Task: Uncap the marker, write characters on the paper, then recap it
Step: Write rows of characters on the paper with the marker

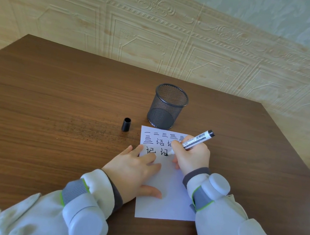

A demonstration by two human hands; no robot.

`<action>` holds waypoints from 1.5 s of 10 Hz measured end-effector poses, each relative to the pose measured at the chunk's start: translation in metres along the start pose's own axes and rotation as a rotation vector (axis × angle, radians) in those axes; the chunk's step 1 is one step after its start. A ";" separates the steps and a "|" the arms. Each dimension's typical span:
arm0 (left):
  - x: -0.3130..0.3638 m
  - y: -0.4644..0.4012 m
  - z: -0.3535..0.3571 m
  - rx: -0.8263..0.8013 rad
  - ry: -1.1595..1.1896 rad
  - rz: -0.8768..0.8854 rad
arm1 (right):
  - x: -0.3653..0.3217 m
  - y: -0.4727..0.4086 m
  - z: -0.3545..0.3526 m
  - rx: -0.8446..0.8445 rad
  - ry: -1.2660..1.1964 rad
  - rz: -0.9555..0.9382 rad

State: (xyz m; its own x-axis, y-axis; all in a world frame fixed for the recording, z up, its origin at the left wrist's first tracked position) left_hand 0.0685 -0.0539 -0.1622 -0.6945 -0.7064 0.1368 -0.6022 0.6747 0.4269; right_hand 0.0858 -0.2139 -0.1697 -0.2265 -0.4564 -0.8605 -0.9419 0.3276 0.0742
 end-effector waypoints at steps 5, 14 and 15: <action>0.001 0.001 -0.002 -0.004 0.007 0.003 | 0.008 -0.007 -0.008 0.099 -0.197 0.022; 0.000 -0.001 0.000 0.008 0.015 0.001 | 0.009 -0.003 -0.017 0.005 -0.086 0.004; 0.000 -0.001 0.000 0.008 0.016 0.003 | 0.009 -0.003 -0.017 0.013 -0.087 -0.003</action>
State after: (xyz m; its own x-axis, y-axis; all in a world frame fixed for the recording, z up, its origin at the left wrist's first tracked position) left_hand 0.0692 -0.0544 -0.1629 -0.6898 -0.7079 0.1518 -0.6037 0.6782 0.4190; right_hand 0.0827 -0.2332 -0.1692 -0.2012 -0.3842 -0.9011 -0.9390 0.3375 0.0657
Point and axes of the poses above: each hand's wrist, its own y-axis away from the middle knuckle, its own z-axis out of the palm, x = y × z, the point moved 2 cm from there along -y, towards the middle knuckle, and after that the axes turned 12 degrees about -x, right-handed, at the moved point
